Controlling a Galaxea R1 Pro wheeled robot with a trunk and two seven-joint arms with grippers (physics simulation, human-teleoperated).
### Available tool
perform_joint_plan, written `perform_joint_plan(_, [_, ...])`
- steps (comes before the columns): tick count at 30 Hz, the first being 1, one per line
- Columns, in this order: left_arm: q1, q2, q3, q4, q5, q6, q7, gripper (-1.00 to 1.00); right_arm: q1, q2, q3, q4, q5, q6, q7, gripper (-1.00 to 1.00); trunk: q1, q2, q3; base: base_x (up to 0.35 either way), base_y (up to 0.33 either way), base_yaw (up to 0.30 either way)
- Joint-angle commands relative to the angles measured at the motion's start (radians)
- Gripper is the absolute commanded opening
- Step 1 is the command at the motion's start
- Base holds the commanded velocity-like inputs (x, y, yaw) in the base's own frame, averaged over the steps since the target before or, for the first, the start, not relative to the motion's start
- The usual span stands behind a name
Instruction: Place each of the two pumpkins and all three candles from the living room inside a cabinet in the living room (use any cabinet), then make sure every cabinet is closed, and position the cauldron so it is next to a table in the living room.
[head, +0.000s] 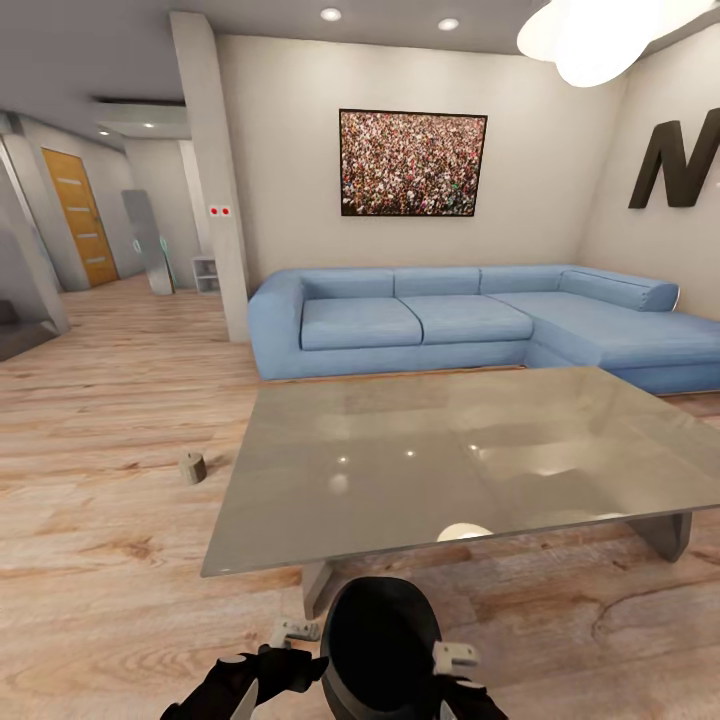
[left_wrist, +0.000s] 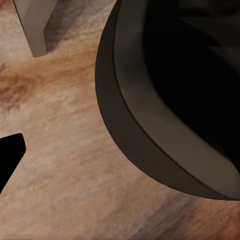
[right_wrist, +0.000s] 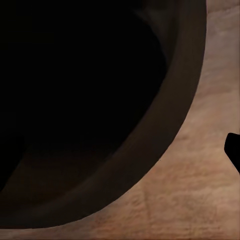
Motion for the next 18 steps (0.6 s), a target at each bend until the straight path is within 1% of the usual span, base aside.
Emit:
perform_joint_plan(1, [0.000,0.000,-0.001,-0.002,0.000,0.006,-0.002,1.00,0.001,0.000,0.002,-0.008,-0.008,0.005,-0.002,1.00,0.000,0.000,-0.001,0.000,0.000,0.000])
perform_joint_plan(4, [0.000,0.000,-0.001,-0.002,0.001,0.006,-0.002,1.00,0.005,0.000,0.002,-0.041,-0.008,0.005,0.001,1.00,0.000,0.000,-0.001,0.000,0.000,0.000])
perform_joint_plan(7, [0.000,0.001,-0.001,-0.002,0.001,0.006,-0.002,1.00,0.009,0.000,-0.003,-0.107,-0.009,0.011,0.002,1.00,0.000,0.000,-0.001,-0.013,0.000,0.000])
perform_joint_plan(9, [0.000,0.001,-0.001,-0.002,0.000,0.006,-0.002,1.00,0.010,0.000,-0.005,-0.127,-0.009,0.013,0.003,1.00,0.000,0.000,-0.001,-0.082,0.000,0.000])
perform_joint_plan(18, [0.000,0.001,-0.001,-0.002,0.000,0.006,-0.002,1.00,0.012,0.000,-0.007,-0.148,-0.010,0.017,0.003,1.00,0.000,0.000,-0.001,-0.090,0.000,0.000])
